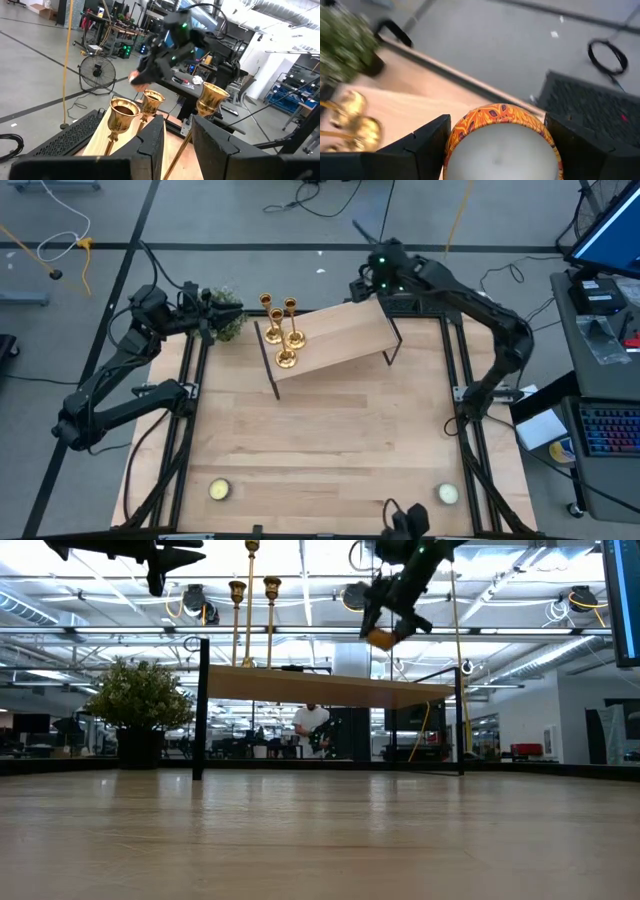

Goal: Pick & Place candle stick holders
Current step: Put the orange scented candle on the shelf

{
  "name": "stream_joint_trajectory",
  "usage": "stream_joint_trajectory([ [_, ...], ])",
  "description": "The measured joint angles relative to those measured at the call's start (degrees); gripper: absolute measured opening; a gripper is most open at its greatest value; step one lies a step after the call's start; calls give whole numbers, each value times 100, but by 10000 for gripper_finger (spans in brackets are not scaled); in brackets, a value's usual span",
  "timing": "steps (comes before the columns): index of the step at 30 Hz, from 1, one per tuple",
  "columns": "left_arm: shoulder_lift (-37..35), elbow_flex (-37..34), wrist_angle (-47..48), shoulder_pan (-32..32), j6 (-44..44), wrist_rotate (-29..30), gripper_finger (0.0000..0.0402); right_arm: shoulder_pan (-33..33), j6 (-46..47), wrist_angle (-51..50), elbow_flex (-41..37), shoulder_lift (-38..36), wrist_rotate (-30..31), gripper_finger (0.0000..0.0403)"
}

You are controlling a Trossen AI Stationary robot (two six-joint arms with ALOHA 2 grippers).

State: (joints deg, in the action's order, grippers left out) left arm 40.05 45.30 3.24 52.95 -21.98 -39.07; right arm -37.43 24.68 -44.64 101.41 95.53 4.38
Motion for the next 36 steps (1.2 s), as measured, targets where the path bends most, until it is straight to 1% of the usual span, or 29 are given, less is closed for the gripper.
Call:
stream_joint_trajectory([
  [4, 0, 0, 0, 0, 2, 0, 102, 2, -38, -314, 46, 300, -8, 287],
  [8, 0, 0, 0, 0, 23, 1, 102, 37, -170, -490, 50, 592, -152, 287],
  [14, 0, 0, 0, 0, -1, 0, 102, 42, -338, -679, 50, 971, -164, 287],
  [17, 1, 0, 0, 0, -23, 5, 102, 33, -482, -770, 48, 978, -100, 287],
  [21, 2, 0, 0, 0, -24, 7, 102, 32, -507, -758, 52, 962, 154, 288],
  [26, 2, 0, 0, 0, -24, 14, 102, -11, -520, -947, 48, 968, 145, 288],
  [36, 2, 0, 0, 0, -45, -12, 102, -9, -592, -874, -26, 967, 136, 288],
])
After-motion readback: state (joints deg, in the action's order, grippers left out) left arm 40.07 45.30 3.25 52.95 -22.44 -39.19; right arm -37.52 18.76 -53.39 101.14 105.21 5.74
